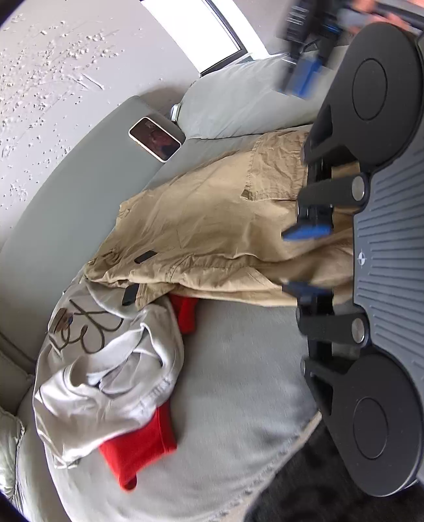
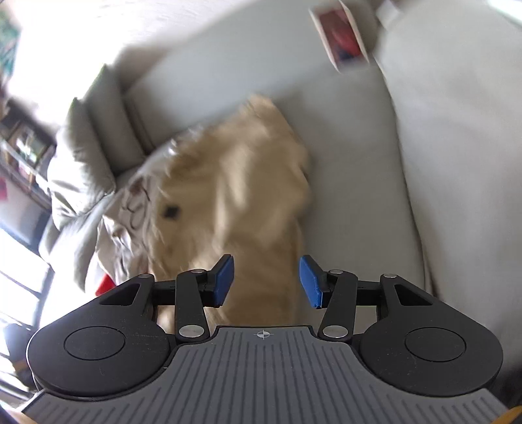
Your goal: Fold clothes
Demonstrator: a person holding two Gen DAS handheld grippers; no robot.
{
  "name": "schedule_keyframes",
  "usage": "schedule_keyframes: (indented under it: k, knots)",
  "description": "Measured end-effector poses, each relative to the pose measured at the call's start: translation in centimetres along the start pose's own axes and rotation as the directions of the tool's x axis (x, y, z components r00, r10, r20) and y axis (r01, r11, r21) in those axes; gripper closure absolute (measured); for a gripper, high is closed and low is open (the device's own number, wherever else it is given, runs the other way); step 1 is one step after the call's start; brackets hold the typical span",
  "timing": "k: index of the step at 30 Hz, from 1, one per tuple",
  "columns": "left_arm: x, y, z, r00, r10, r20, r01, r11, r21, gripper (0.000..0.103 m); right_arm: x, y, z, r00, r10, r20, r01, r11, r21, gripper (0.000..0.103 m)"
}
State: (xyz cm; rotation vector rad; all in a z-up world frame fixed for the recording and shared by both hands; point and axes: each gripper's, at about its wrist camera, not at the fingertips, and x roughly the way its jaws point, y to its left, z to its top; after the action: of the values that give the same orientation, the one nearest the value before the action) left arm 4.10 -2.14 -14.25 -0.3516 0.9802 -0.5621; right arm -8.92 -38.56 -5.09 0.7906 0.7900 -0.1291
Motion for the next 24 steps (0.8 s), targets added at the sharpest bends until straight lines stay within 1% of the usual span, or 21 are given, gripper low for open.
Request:
schedule_keyframes:
  k: [2,4,5,6,8,10,11,12,13,14,16,18,19,21,22,23,24]
  knots:
    - [0.7,0.0,0.2,1.0,-0.001,-0.003,0.001,1.0,-0.012,0.053,1.2,-2.5,-1.2,0.997,0.068,-0.027,-0.065,0.993,0.104,0.051]
    - [1.6,0.1,0.4,1.0,-0.012,-0.018,0.012,0.999,-0.039,0.05,2.2,-4.4,-1.9,0.988,0.145,-0.042,-0.134,0.971,0.197,0.051]
    - [1.8,0.2,0.4,1.0,-0.023,-0.018,0.022,0.998,-0.057,0.043,2.7,-5.0,-2.2,0.983,0.179,-0.041,-0.166,0.961,0.221,0.051]
    - [1.9,0.3,0.4,0.999,-0.031,-0.012,0.03,0.997,-0.066,0.041,3.1,-5.5,-2.5,0.977,0.211,-0.037,-0.197,0.952,0.236,0.052]
    - [2.3,0.1,0.4,0.999,-0.031,-0.013,0.03,0.998,-0.056,0.04,4.0,-6.3,-2.9,0.963,0.269,-0.023,-0.254,0.933,0.255,0.052]
    - [2.6,-0.9,0.4,1.0,-0.012,-0.016,0.012,1.0,-0.004,0.041,4.8,-6.2,-3.0,0.957,0.29,-0.008,-0.278,0.925,0.258,0.053]
    - [2.8,-1.4,0.4,1.0,-0.002,-0.017,0.003,1.0,0.023,0.048,5.3,-6.1,-3.0,0.954,0.299,-0.001,-0.288,0.921,0.261,0.054]
    - [3.0,-1.9,0.4,1.0,0.018,-0.025,-0.017,0.999,0.048,0.054,5.6,-5.6,-2.8,0.958,0.287,-0.005,-0.278,0.929,0.244,0.06]
    - [3.3,-2.4,0.5,0.999,0.04,-0.033,-0.038,0.997,0.074,0.071,5.9,-4.9,-2.7,0.963,0.268,-0.013,-0.259,0.94,0.22,0.083]
    - [3.2,-2.4,0.6,0.999,0.027,-0.041,-0.025,0.999,0.048,0.087,6.3,-4.3,-2.6,0.97,0.24,-0.029,-0.23,0.954,0.191,0.094]
    - [2.9,-2.2,0.9,0.998,-0.014,-0.055,0.012,1.0,-0.02,0.092,4.9,-3.2,-2.4,0.98,0.198,-0.003,-0.196,0.971,0.136,0.096]
    - [2.0,-1.9,0.9,0.993,-0.101,-0.056,0.095,0.991,-0.099,0.093,2.7,-2.3,-2.2,0.984,0.169,0.05,-0.173,0.981,0.089,0.097]
    - [1.5,-1.7,0.9,0.988,-0.146,-0.053,0.138,0.981,-0.138,0.094,1.1,-2.2,-2.0,0.982,0.169,0.086,-0.176,0.981,0.083,0.097]
    - [1.7,-1.4,-0.2,0.976,-0.205,-0.072,0.186,0.96,-0.211,0.094,-2.2,-2.3,-1.5,0.974,0.167,0.155,-0.18,0.981,0.07,0.097]
    - [1.8,-1.2,-0.8,0.969,-0.233,-0.08,0.207,0.946,-0.248,0.094,-3.4,-2.3,-1.3,0.972,0.155,0.178,-0.165,0.985,0.047,0.097]
    - [2.0,-1.0,-1.4,0.961,-0.261,-0.088,0.227,0.931,-0.284,0.093,-4.1,-2.3,-1.2,0.975,0.135,0.177,-0.142,0.99,0.026,0.097]
    - [2.1,-0.8,-1.9,0.952,-0.29,-0.095,0.247,0.915,-0.32,0.092,-4.0,-2.4,-1.1,0.984,0.104,0.143,-0.107,0.994,0.011,0.096]
